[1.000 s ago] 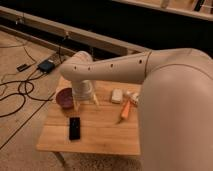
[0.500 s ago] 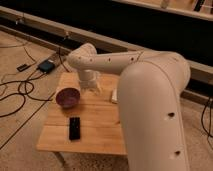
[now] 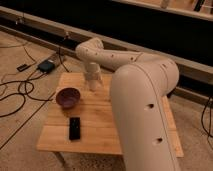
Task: Pick up the ceramic cup
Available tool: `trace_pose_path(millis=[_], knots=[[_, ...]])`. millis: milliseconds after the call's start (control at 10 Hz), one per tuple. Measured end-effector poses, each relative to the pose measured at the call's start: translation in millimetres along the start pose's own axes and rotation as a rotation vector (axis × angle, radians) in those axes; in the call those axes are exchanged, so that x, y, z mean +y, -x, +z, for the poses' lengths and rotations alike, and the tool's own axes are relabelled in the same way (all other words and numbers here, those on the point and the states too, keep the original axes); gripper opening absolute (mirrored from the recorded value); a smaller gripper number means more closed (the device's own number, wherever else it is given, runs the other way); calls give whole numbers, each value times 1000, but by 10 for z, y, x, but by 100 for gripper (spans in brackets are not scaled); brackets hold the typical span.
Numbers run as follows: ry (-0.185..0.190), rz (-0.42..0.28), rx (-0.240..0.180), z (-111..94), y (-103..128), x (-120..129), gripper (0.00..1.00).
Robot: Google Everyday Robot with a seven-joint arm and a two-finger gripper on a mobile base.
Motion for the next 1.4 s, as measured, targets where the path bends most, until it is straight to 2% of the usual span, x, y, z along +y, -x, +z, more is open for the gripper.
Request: trace_pose_path(millis=[500,900,1100,1400], knots=[[43,8,-48,67,405,-111,65],[56,47,-91,76,665,-269,65],[54,72,-114,87,790,-349,65],[33,96,-123,195,906,-447,65]])
